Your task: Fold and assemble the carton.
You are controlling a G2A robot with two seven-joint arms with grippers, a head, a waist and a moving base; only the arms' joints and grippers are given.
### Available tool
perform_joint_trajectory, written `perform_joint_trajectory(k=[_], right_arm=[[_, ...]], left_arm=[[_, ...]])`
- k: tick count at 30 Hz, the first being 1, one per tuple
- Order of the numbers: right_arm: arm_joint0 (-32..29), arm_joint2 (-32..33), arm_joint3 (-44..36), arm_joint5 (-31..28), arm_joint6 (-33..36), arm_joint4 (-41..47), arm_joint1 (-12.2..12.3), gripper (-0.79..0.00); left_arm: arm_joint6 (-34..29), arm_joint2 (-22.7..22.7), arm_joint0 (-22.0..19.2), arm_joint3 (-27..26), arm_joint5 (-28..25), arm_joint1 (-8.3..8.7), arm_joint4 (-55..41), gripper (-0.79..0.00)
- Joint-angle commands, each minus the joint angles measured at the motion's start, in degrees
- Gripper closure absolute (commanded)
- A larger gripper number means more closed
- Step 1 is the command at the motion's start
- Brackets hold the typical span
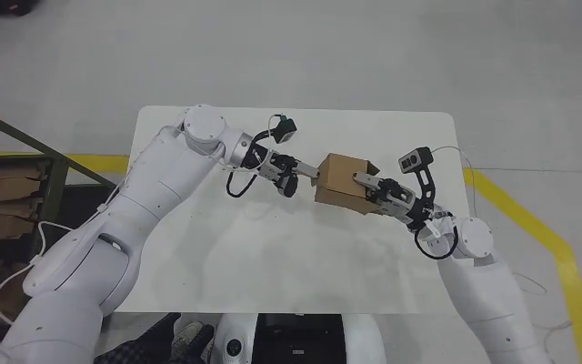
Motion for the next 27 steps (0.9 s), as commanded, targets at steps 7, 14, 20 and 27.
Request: perform_joint_trajectory(k=[7,14,20,27], right_arm=[[0.07,0.02,0.5,-0.32,0.49,0.85,-0.16,0.0],[-0.1,-0.01,0.11,-0.44,0.95,1.35,-0.27,0.0],[-0.17,-0.33,-0.29,-0.25,1.36,1.18,-0.37,0.0],[0.1,-1.28,-0.25,0.0,1.58,0.77,-0.58,0.0]], left_arm=[[-0.43,-0.85,0.73,-0.32,0.48,0.05,0.74,-0.785],[-0.88,-0.66,0.84,-0.33,1.02,-0.39,1.38,-0.785],[-1.18,-0.83,0.69,0.11,1.05,-0.75,1.47,-0.785],[-1.39,-0.83,0.46,-0.05,1.12,-1.23,1.77,-0.785]])
